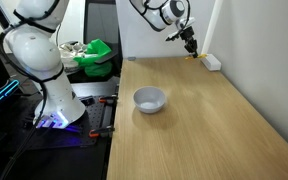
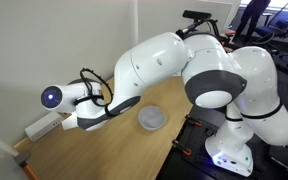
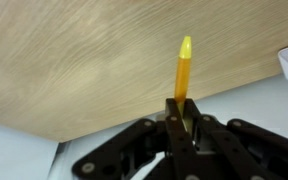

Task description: Put the pen in the bowl

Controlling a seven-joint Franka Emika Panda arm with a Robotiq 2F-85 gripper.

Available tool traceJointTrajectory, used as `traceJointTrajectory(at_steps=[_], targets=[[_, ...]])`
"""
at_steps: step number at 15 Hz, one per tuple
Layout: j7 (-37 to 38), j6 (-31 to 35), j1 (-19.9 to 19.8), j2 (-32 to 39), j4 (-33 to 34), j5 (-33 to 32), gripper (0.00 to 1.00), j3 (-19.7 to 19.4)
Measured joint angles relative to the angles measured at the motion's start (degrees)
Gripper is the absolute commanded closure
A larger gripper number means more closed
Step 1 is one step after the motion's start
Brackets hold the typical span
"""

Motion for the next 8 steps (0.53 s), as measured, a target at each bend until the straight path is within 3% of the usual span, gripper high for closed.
traceJointTrajectory(at_steps=[3, 8], targets=[[8.5, -8.5, 1.8, -3.9, -3.6, -6.9, 0.97, 1.0], [19.8, -19.9, 0.5, -10.4, -10.9, -13.4, 0.97, 7.6]])
